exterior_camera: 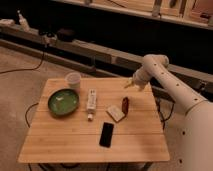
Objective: Place the pepper on the white sponge
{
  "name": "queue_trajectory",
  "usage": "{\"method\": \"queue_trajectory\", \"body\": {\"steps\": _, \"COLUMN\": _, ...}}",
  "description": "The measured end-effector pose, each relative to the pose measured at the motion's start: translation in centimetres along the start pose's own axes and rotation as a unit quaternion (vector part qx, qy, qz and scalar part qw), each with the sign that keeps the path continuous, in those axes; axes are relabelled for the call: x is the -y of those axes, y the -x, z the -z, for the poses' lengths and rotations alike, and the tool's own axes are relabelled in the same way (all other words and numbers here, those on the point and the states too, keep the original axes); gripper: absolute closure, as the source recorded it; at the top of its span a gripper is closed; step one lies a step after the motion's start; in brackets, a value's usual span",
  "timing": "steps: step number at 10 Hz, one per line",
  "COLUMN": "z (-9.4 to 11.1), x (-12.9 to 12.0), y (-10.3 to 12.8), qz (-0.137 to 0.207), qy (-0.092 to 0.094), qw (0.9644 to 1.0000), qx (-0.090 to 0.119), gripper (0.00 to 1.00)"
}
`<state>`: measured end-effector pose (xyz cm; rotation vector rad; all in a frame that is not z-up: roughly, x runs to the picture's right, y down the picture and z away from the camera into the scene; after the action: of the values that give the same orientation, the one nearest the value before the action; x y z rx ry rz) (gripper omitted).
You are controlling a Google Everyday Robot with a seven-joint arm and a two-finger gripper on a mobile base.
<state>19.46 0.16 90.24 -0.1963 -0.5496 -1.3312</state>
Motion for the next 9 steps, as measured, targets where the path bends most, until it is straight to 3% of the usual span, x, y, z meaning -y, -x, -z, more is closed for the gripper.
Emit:
{"method": "queue_trajectory", "body": {"steps": 7, "z": 0.17, "x": 0.03, "y": -0.04, "qz": 0.002, "qy": 0.002, "qw": 1.0, "qx": -0.001, "gripper": 0.38}}
{"method": "queue_trajectory", "body": {"steps": 9, "z": 0.54, "x": 0.31, "y": 0.38, "qz": 0.026, "qy": 0.019, "qw": 0.9995, "qx": -0.005, "gripper": 0.38}}
